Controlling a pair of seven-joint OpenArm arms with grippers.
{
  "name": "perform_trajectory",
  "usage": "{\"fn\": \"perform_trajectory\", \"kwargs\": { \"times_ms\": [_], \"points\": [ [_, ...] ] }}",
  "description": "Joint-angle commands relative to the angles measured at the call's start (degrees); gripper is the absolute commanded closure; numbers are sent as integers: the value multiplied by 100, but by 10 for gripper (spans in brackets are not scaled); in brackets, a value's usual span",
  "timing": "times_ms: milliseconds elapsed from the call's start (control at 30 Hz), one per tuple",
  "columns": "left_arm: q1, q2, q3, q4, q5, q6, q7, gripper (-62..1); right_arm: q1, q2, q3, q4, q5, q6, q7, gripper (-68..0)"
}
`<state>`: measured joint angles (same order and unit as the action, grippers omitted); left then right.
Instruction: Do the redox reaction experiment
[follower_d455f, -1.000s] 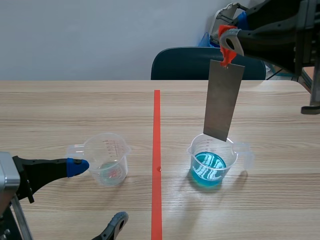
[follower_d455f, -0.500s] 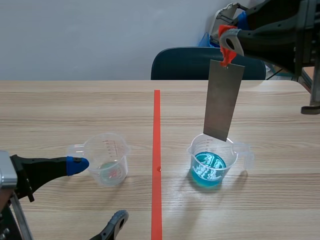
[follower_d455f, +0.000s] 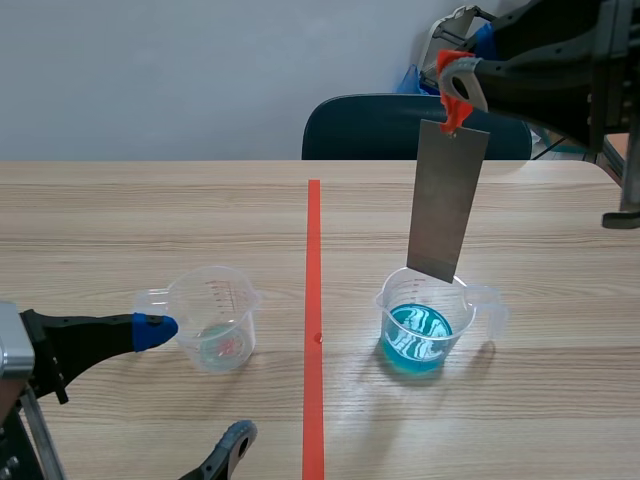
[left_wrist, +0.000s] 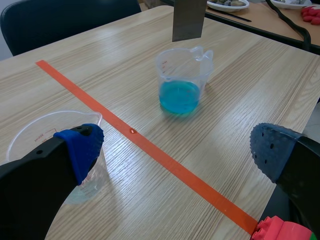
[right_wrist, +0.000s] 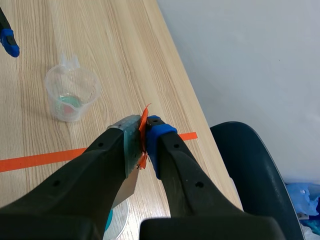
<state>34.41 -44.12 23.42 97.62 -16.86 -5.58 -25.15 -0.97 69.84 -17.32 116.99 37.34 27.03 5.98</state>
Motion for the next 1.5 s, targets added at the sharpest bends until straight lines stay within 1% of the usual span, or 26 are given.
{"fn": "perform_trajectory", "kwargs": {
  "times_ms": [0, 433, 600, 700, 833, 933, 1000, 1100, 1167, 1333, 1467],
  "points": [
    [-15, 26, 2, 144, 0, 9, -81, -623, 66, -4, 50, 22, 39, -39, 85, -6],
    [-13, 26, 2, 144, 0, 9, -79, -623, 66, -37, 50, 22, 39, -37, 68, -6],
    [-13, 26, 2, 144, 0, 9, -76, -623, 63, -339, 50, 17, 33, 9, -334, -6],
    [-13, 26, 2, 144, 0, 9, -76, -623, 63, -538, 50, 17, -28, 28, -483, -6],
    [-13, 26, 2, 144, 0, 9, -79, -623, 61, -767, 50, 0, -144, 140, -629, -6],
    [-13, 26, 2, 144, 0, 9, -76, -623, 57, -962, 50, -127, -271, 308, -629, -6],
    [-13, 26, 2, 144, 0, 9, -76, -623, -4, -1071, 50, -232, -402, 310, -605, -6],
    [-13, 26, 2, 144, 0, 9, -76, -623, -35, -1257, 50, -435, -619, 474, -590, -6],
    [-13, 26, 2, 144, 0, 9, -76, -623, -35, -1375, 48, -581, -723, 590, -498, -6],
    [-13, 28, 2, 144, 0, 9, -79, -623, -35, -1589, 48, -859, -981, 640, -306, -6],
    [-13, 26, 2, 144, 0, 9, -76, -623, -42, -1764, 48, -1130, -1211, 861, -72, -6]
  ]
}}
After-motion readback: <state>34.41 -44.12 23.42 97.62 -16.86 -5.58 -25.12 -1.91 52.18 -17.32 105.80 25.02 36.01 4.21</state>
